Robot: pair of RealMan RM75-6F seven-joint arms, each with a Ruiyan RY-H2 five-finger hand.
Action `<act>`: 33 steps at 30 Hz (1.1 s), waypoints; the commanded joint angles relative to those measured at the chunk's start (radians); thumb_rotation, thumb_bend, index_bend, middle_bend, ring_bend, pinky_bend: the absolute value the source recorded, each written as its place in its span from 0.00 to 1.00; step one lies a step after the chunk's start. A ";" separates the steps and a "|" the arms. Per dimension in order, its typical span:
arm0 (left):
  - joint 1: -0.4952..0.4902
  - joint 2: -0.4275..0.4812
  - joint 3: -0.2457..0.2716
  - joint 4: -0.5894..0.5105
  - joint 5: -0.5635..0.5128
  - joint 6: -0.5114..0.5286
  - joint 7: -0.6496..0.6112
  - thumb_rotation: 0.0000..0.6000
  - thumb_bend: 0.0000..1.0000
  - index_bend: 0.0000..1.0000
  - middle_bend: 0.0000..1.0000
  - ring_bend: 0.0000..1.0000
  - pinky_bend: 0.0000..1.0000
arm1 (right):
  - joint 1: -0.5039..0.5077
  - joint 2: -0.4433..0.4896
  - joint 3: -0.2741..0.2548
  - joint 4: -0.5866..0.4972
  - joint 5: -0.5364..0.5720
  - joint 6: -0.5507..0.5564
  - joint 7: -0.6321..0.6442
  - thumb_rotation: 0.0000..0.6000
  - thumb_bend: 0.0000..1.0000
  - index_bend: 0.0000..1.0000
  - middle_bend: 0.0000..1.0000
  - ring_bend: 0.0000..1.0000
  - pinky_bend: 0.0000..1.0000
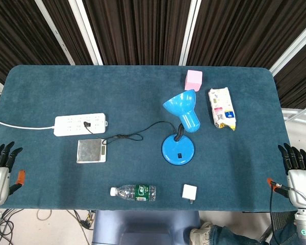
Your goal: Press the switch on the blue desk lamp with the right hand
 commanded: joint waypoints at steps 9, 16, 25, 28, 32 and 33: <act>-0.002 0.002 -0.005 0.001 -0.014 -0.008 -0.007 1.00 0.47 0.17 0.04 0.00 0.00 | 0.004 -0.002 -0.009 -0.003 -0.008 -0.012 -0.006 1.00 0.24 0.00 0.07 0.05 0.00; 0.000 0.003 -0.003 -0.001 -0.006 -0.002 -0.008 1.00 0.47 0.17 0.04 0.00 0.00 | 0.001 0.013 -0.018 -0.021 -0.019 -0.013 0.010 1.00 0.24 0.00 0.07 0.06 0.00; -0.001 0.003 -0.001 -0.005 -0.007 -0.007 -0.010 1.00 0.47 0.17 0.04 0.00 0.00 | 0.006 0.025 -0.038 -0.044 -0.041 -0.033 0.035 1.00 0.24 0.00 0.07 0.13 0.23; 0.000 0.004 -0.002 -0.009 -0.006 -0.005 -0.010 1.00 0.47 0.17 0.04 0.00 0.00 | 0.014 0.039 -0.062 -0.066 -0.069 -0.059 0.061 1.00 0.24 0.00 0.10 0.23 0.30; 0.000 0.006 -0.004 -0.011 -0.010 -0.005 -0.014 1.00 0.47 0.17 0.04 0.00 0.00 | 0.035 0.059 -0.085 -0.100 -0.106 -0.101 0.058 1.00 0.24 0.00 0.23 0.40 0.39; 0.000 0.007 -0.004 -0.011 -0.011 -0.006 -0.015 1.00 0.47 0.17 0.04 0.00 0.00 | 0.046 0.065 -0.089 -0.111 -0.121 -0.114 0.045 1.00 0.24 0.00 0.29 0.45 0.41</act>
